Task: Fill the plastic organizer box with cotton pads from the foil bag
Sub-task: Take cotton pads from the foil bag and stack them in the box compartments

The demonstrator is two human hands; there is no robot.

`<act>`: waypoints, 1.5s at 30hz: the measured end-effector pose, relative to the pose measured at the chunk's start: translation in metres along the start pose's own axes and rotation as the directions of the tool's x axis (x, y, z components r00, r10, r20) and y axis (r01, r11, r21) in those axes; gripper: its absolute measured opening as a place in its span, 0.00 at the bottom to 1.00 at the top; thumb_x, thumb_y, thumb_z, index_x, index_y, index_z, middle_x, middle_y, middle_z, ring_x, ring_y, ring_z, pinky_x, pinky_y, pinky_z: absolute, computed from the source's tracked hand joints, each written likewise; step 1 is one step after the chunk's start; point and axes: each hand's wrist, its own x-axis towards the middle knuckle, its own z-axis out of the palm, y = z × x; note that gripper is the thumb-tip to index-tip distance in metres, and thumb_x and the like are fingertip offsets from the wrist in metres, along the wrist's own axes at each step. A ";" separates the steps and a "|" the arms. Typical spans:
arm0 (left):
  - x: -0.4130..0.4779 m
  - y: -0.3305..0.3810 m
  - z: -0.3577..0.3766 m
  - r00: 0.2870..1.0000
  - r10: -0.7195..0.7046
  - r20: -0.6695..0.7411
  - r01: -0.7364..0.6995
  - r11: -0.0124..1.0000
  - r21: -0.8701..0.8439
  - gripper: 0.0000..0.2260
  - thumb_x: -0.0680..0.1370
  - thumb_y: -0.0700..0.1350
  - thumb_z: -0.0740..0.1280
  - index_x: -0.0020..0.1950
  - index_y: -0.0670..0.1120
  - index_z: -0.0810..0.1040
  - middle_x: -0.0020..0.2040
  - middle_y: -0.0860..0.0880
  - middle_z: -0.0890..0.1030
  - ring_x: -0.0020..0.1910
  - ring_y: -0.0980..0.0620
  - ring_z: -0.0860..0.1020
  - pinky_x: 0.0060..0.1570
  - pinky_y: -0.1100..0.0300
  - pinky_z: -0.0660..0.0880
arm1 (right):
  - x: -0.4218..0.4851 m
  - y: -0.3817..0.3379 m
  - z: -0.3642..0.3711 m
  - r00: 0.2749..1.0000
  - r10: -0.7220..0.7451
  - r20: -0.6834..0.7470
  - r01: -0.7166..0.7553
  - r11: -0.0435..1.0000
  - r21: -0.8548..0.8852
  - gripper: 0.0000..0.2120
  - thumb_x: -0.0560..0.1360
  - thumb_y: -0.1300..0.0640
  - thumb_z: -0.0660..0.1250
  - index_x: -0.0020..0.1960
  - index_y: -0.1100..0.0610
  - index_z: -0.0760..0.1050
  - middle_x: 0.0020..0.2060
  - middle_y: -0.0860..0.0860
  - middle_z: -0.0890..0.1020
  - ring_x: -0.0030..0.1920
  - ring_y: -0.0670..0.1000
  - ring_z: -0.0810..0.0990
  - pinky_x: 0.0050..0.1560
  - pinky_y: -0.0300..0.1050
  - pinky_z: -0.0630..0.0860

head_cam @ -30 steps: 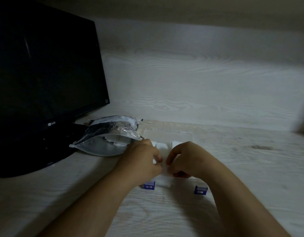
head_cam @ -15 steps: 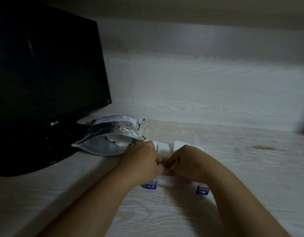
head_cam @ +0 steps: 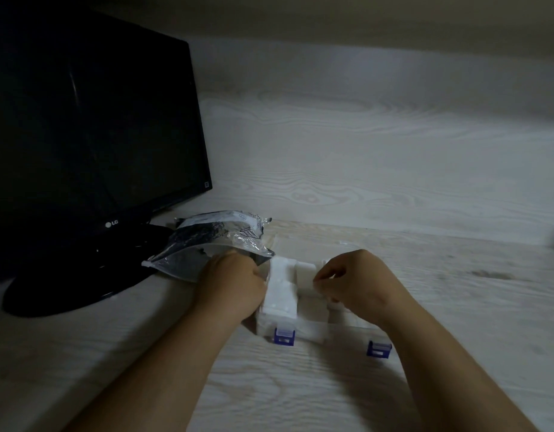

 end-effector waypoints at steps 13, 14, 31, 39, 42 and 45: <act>0.013 -0.028 -0.012 0.976 -0.207 0.074 0.197 0.973 0.122 0.21 0.73 0.45 0.63 0.65 0.45 0.74 0.68 0.42 0.72 0.68 0.42 0.69 0.68 0.52 0.66 | 0.001 0.002 0.002 1.000 -0.008 0.010 0.008 0.999 -0.047 0.06 0.73 0.55 0.69 0.40 0.46 0.82 0.35 0.46 0.84 0.33 0.44 0.83 0.35 0.35 0.79; 0.014 -0.030 -0.010 0.978 -0.186 0.098 0.172 0.976 0.132 0.21 0.73 0.45 0.63 0.67 0.45 0.74 0.70 0.42 0.70 0.69 0.42 0.68 0.69 0.53 0.64 | 0.002 0.002 0.002 1.000 -0.010 0.011 0.011 0.999 -0.050 0.06 0.73 0.55 0.69 0.40 0.46 0.82 0.35 0.46 0.84 0.33 0.44 0.83 0.36 0.36 0.79; 0.019 -0.032 0.001 0.978 -0.137 0.157 0.143 0.989 -0.027 0.31 0.74 0.46 0.66 0.75 0.46 0.60 0.75 0.41 0.61 0.74 0.43 0.61 0.70 0.55 0.59 | 0.001 0.004 0.005 0.999 -0.022 0.023 0.023 0.999 -0.039 0.04 0.73 0.54 0.70 0.40 0.49 0.83 0.35 0.47 0.84 0.33 0.48 0.84 0.41 0.44 0.83; 0.019 -0.032 0.001 0.979 -0.162 0.124 0.165 0.986 -0.018 0.35 0.73 0.51 0.68 0.76 0.45 0.59 0.75 0.42 0.61 0.74 0.42 0.62 0.71 0.52 0.62 | 0.004 0.005 0.006 0.999 -0.014 0.031 0.014 1.000 -0.024 0.03 0.73 0.53 0.71 0.41 0.48 0.83 0.35 0.46 0.84 0.34 0.48 0.84 0.42 0.45 0.83; 0.019 -0.031 0.000 0.979 -0.172 0.105 0.179 0.982 -0.056 0.35 0.72 0.51 0.70 0.75 0.43 0.61 0.74 0.40 0.64 0.73 0.42 0.64 0.70 0.53 0.63 | 0.004 0.004 0.006 0.999 -0.006 0.038 0.006 1.000 -0.015 0.03 0.73 0.54 0.71 0.41 0.48 0.83 0.36 0.46 0.84 0.34 0.48 0.84 0.40 0.42 0.82; 0.019 -0.029 0.000 0.979 -0.179 0.095 0.188 0.978 -0.092 0.35 0.72 0.49 0.69 0.75 0.43 0.61 0.74 0.40 0.64 0.73 0.42 0.63 0.71 0.54 0.62 | 0.004 0.005 0.006 0.999 -0.008 0.035 0.009 1.000 -0.014 0.03 0.73 0.54 0.71 0.41 0.49 0.83 0.36 0.46 0.84 0.34 0.48 0.84 0.37 0.40 0.81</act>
